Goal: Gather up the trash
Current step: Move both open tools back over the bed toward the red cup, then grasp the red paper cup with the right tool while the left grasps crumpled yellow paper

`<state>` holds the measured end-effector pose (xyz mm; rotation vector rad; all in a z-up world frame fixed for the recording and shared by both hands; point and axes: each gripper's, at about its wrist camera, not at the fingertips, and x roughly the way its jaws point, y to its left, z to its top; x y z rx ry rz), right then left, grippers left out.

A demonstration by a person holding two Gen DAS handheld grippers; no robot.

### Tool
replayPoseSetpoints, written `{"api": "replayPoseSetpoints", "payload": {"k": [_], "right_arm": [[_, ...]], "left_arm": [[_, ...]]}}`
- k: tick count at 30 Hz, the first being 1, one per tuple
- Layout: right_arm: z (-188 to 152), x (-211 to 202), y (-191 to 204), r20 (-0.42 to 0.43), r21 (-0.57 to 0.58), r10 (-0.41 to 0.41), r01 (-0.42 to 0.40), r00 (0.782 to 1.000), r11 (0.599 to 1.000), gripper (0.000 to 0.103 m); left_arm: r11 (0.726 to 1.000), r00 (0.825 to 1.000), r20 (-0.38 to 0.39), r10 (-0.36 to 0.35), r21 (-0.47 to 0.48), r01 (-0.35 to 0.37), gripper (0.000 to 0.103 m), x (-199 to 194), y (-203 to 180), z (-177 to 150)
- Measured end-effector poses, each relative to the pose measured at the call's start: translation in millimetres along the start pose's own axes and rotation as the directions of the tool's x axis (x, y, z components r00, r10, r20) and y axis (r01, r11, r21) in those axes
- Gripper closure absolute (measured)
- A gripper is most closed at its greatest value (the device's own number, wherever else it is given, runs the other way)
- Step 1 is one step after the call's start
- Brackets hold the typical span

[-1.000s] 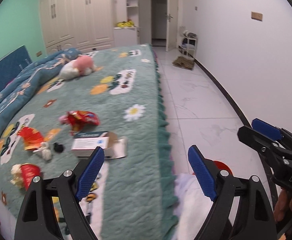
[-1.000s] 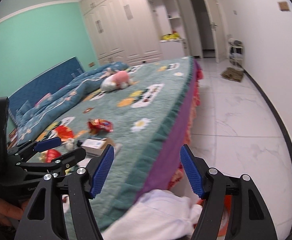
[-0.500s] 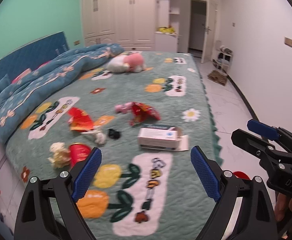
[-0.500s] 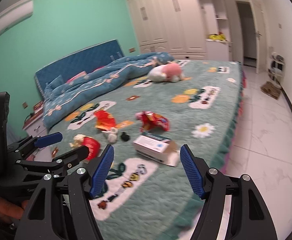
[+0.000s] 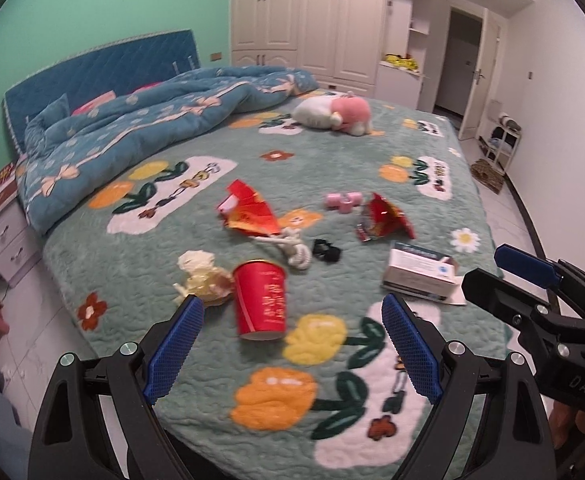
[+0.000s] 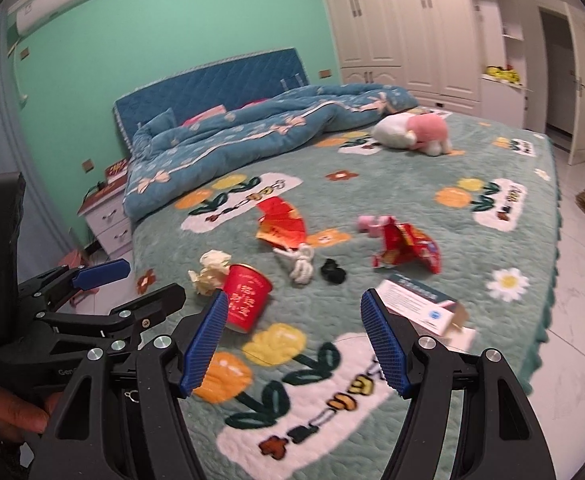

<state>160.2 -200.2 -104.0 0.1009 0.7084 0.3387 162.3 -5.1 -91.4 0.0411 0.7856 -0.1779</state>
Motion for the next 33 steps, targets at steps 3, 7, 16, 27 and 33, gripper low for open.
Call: {"api": "replayPoseSetpoints", "payload": {"k": [3, 7, 16, 27, 33], "right_arm": [[4, 16, 8, -0.018, -0.016, 0.016, -0.017, 1.000, 1.000, 0.034], [9, 34, 12, -0.039, -0.024, 0.033, -0.034, 0.999, 0.999, 0.034], [21, 78, 20, -0.091, -0.033, 0.055, -0.059, 0.994, 0.998, 0.034], [24, 132, 43, -0.147, -0.042, 0.073, -0.080, 0.986, 0.996, 0.034], [18, 161, 53, -0.193, -0.045, 0.067, -0.077, 0.979, 0.996, 0.034]], "left_arm": [[1.000, 1.000, -0.022, 0.008, -0.023, -0.008, 0.013, 11, 11, 0], [0.999, 0.999, -0.050, 0.009, -0.037, -0.011, 0.013, 24, 19, 0], [0.998, 0.995, -0.101, 0.015, -0.054, -0.020, 0.013, 55, 41, 6], [0.998, 0.986, -0.158, 0.046, -0.036, -0.053, 0.013, 88, 90, 9], [0.998, 0.982, -0.183, 0.050, -0.027, -0.055, 0.013, 104, 107, 8]]}}
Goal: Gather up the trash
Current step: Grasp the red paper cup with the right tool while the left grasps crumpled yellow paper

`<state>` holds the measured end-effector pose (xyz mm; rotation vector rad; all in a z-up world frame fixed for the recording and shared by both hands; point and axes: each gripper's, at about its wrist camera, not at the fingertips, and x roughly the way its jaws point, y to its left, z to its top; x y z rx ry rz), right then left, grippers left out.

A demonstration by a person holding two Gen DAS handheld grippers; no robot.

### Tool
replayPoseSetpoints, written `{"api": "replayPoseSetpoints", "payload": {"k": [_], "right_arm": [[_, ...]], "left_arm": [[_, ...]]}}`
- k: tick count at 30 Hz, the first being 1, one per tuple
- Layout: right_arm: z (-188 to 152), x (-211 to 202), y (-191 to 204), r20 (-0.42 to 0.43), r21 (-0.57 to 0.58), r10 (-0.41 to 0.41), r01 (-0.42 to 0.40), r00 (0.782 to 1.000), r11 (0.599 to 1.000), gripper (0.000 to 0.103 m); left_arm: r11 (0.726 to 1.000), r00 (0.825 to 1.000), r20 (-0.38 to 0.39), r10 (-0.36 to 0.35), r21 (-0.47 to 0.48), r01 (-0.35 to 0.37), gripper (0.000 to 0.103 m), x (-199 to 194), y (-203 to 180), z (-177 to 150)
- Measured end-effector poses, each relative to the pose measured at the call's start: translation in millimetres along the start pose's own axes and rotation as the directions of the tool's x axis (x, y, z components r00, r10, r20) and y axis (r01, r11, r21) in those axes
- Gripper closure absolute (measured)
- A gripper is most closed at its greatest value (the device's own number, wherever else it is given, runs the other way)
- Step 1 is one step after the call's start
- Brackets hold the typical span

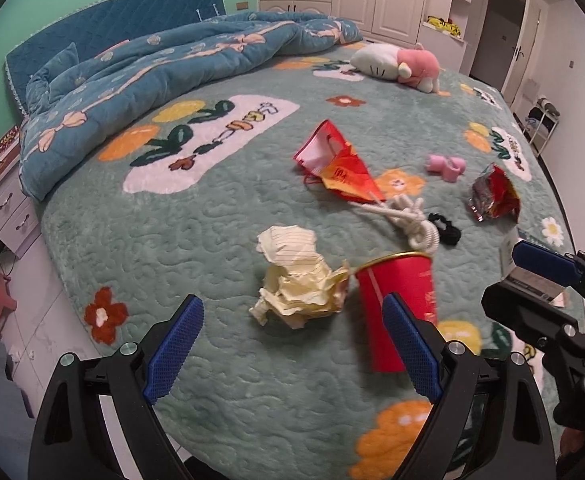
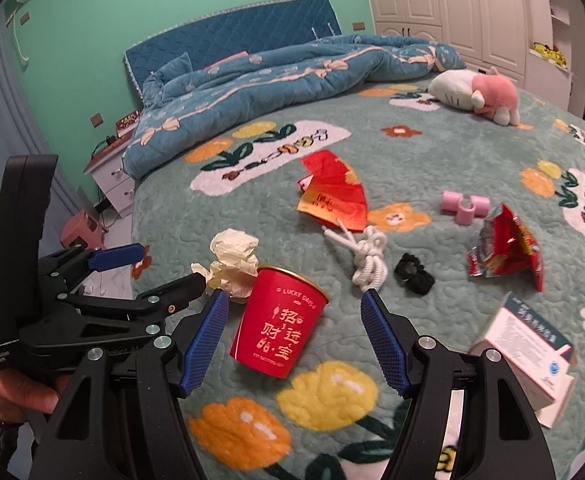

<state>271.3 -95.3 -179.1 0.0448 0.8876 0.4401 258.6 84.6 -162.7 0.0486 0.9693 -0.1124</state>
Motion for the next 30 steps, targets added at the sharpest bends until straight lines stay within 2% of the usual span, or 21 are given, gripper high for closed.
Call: {"api": "replayPoseSetpoints", "payload": {"k": [10, 13, 18, 23, 24, 25, 30], "right_arm": [[-13, 47, 0, -0.103, 0.044, 0.012, -0.007, 0.995, 0.999, 0.034], [-19, 60, -5, -0.141, 0.067, 0.002, 0.007, 0.990, 0.998, 0.025], [-20, 75, -9, -0.157, 0.116, 0.059, -0.041, 0.986, 0.992, 0.021], [-19, 87, -10, -0.171, 0.151, 0.109, -0.084, 0.979, 0.985, 0.021], [-19, 89, -10, -0.170, 0.157, 0.120, -0.093, 0.978, 0.983, 0.022], [-19, 91, -9, -0.170, 0.154, 0.125, -0.099, 0.978, 0.983, 0.032], [-18, 91, -9, -0.161, 0.129, 0.160, -0.140, 0.974, 0.982, 0.042]], "left_arm": [[1.000, 0.999, -0.024, -0.021, 0.009, 0.022, 0.013, 18, 16, 1], [1.000, 1.000, -0.023, -0.021, 0.015, 0.021, 0.013, 22, 16, 2], [1.000, 0.999, -0.029, -0.025, 0.017, 0.026, 0.013, 27, 16, 3], [0.999, 0.999, -0.036, -0.033, 0.009, 0.033, 0.013, 31, 17, 6], [0.999, 0.999, -0.036, -0.032, 0.009, 0.032, 0.013, 32, 17, 6], [1.000, 0.999, -0.036, -0.027, 0.011, 0.027, 0.013, 32, 16, 6], [1.000, 0.999, -0.040, -0.026, 0.015, 0.027, 0.013, 34, 13, 7]]}}
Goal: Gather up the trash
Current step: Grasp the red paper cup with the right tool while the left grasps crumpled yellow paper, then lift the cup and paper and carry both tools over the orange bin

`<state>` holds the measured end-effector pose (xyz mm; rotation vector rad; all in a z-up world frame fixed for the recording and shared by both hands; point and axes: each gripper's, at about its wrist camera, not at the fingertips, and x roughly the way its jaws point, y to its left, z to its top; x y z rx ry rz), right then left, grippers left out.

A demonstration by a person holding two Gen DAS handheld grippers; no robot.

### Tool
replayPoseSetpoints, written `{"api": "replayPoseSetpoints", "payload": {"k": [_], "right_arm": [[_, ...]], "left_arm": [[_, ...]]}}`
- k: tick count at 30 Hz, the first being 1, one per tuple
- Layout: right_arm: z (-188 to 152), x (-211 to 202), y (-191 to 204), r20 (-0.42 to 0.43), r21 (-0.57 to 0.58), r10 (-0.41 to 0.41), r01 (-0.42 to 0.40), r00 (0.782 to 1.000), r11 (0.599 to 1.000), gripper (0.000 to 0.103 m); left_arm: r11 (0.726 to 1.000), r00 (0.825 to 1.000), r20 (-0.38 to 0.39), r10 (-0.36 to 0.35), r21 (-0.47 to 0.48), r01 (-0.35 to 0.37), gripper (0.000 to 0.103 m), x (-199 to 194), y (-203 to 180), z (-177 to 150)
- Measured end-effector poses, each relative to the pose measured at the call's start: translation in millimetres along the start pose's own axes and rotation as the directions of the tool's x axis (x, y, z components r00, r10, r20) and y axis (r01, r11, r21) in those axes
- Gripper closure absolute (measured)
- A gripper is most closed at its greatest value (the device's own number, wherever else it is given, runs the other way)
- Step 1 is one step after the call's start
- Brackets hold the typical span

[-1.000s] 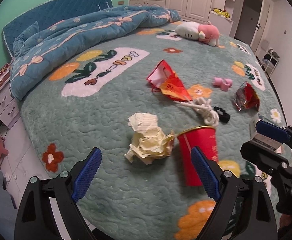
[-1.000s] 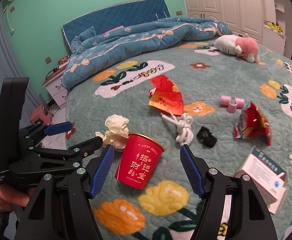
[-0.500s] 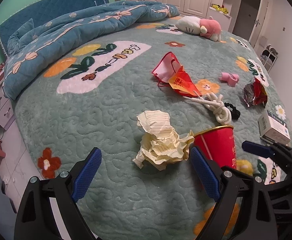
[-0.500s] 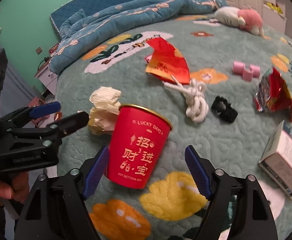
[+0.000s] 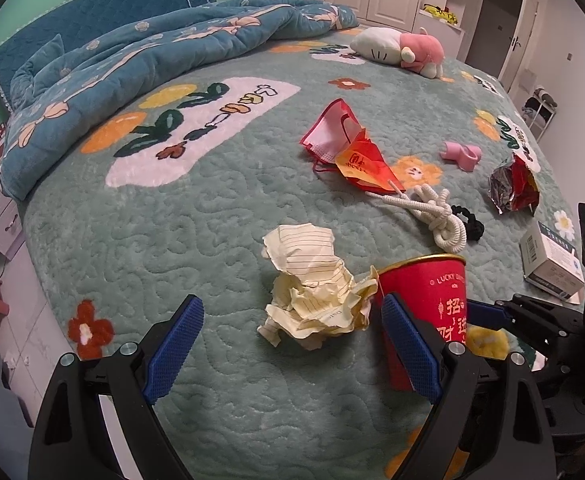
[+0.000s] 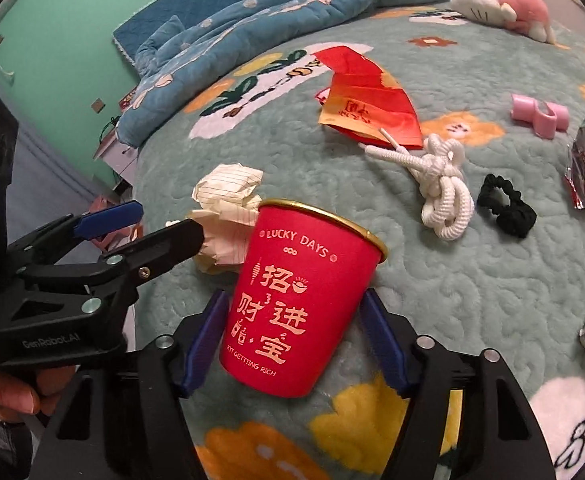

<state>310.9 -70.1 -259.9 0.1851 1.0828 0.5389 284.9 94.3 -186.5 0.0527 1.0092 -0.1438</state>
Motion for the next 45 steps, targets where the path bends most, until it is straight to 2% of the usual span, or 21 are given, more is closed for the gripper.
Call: {"api": "replayPoseSetpoints", "payload": {"k": [5, 8, 14, 15, 16, 17, 18, 19, 23, 32, 40, 45], "right_arm": [[2, -30, -9, 0.095, -0.007, -0.078, 0.079, 0.992, 0.997, 0.045], [6, -45, -16, 0.129, -0.006, -0.119, 0.121, 0.985, 0.993, 0.045], [9, -51, -21, 0.145, -0.024, -0.116, 0.121, 0.983, 0.992, 0.045], [9, -51, -19, 0.152, -0.034, -0.122, 0.129, 0.981, 0.991, 0.045], [8, -51, -18, 0.155, -0.040, -0.120, 0.128, 0.981, 0.991, 0.045], [8, -51, -18, 0.153, -0.044, -0.112, 0.120, 0.982, 0.992, 0.045], [8, -51, -17, 0.154, -0.044, -0.109, 0.117, 0.982, 0.992, 0.045], [8, -50, -17, 0.155, -0.044, -0.106, 0.114, 0.982, 0.993, 0.045], [10, -43, -16, 0.149, -0.051, -0.098, 0.107, 0.984, 0.993, 0.045], [10, -39, -12, 0.145, -0.073, -0.084, 0.095, 0.986, 0.993, 0.045], [8, -60, -8, 0.176, -0.072, -0.078, 0.092, 0.981, 0.993, 0.045], [0, -90, -3, 0.213, -0.079, -0.080, 0.099, 0.974, 0.992, 0.045]], "left_arm": [[0.999, 1.000, -0.005, -0.026, -0.028, 0.026, 0.013, 4, -2, 6], [1.000, 1.000, -0.002, -0.001, -0.003, 0.001, 0.013, 12, -9, 9], [1.000, 0.999, -0.045, 0.003, -0.020, -0.004, 0.014, 40, -8, 10], [1.000, 0.999, -0.050, -0.008, -0.020, 0.007, 0.018, 42, -7, 10], [1.000, 0.998, -0.061, -0.019, -0.023, 0.017, 0.038, 44, -6, 9], [0.998, 0.996, -0.082, -0.047, -0.039, 0.044, 0.046, 49, -4, 9], [0.997, 0.994, -0.089, -0.065, -0.057, 0.060, 0.048, 52, -1, 8], [0.996, 0.993, -0.090, -0.071, -0.063, 0.066, 0.054, 53, -1, 8], [0.997, 0.995, -0.082, -0.059, -0.059, 0.054, 0.063, 54, -2, 6], [0.997, 0.997, -0.056, -0.050, -0.057, 0.047, 0.077, 43, -4, 6], [0.997, 0.999, -0.020, -0.050, -0.052, 0.049, 0.080, 15, -12, 5], [0.998, 0.998, 0.022, -0.052, -0.032, 0.052, 0.080, -21, -27, 2]]}}
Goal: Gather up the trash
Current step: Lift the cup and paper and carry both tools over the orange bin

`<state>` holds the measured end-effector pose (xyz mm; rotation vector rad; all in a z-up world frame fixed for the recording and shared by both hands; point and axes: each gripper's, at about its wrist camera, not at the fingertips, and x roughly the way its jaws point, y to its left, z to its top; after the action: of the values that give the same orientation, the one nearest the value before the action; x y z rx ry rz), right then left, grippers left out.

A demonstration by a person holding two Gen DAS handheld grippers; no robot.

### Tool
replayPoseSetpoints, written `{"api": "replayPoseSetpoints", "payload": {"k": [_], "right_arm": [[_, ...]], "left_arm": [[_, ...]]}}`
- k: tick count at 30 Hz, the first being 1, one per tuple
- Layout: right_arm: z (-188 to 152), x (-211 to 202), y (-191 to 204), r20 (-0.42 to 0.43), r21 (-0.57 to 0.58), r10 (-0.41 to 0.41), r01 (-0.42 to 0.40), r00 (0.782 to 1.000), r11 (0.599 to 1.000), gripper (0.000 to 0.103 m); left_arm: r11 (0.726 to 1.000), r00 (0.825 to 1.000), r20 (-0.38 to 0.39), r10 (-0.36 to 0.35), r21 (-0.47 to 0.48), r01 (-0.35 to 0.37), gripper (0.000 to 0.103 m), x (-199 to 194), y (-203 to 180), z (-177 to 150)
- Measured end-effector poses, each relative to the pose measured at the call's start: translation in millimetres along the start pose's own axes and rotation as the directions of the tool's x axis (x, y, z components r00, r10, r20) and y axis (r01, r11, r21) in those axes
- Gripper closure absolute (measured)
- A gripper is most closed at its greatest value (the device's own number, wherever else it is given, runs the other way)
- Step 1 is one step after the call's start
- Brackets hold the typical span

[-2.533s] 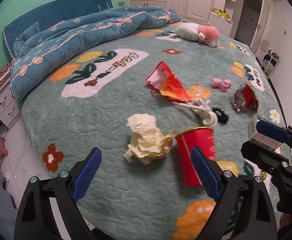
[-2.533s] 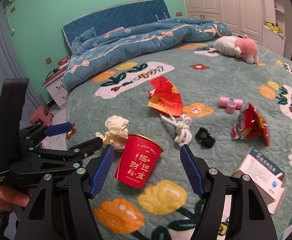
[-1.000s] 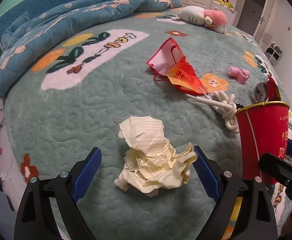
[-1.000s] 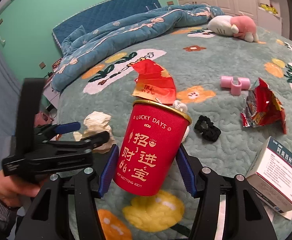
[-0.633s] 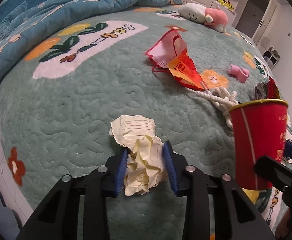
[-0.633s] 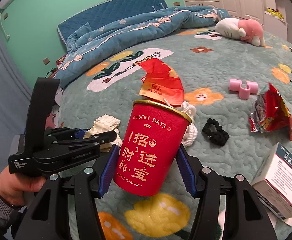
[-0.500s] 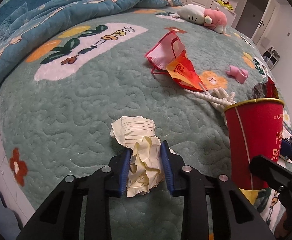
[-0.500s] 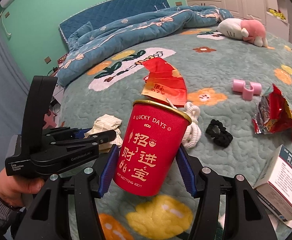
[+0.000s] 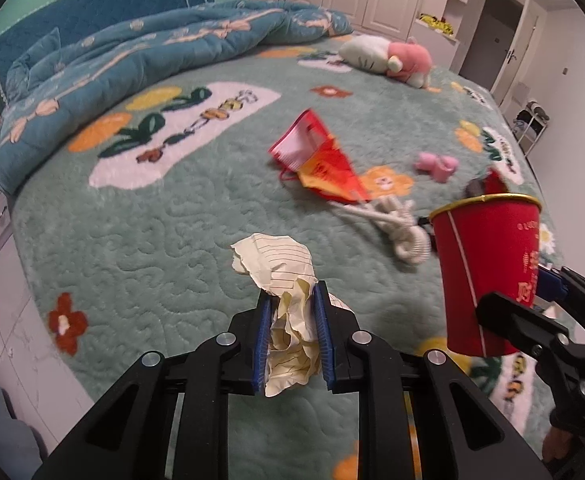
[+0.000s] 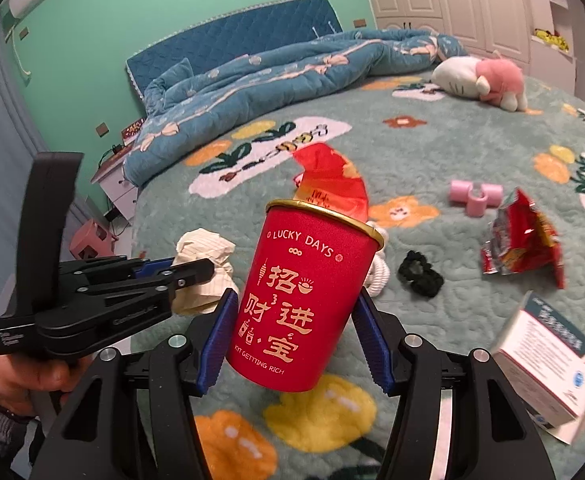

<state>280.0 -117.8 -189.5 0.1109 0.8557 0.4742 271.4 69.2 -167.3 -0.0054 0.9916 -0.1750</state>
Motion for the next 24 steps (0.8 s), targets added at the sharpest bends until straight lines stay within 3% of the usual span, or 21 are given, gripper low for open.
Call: {"api": "replayPoseSetpoints", "payload": {"k": [14, 24], "right_arm": [[-29, -133, -3, 0.159, 0.002, -0.036, 0.036, 0.987, 0.999, 0.045], [-81, -244, -62, 0.275, 0.150, -0.200, 0.163, 0.941, 0.975, 0.045]], "left_arm": [[0.990, 0.991, 0.121, -0.061, 0.133, 0.044, 0.080, -97, -83, -22], [0.929, 0.969, 0.140, -0.203, 0.341, 0.145, 0.080, -129, -195, -35]]}}
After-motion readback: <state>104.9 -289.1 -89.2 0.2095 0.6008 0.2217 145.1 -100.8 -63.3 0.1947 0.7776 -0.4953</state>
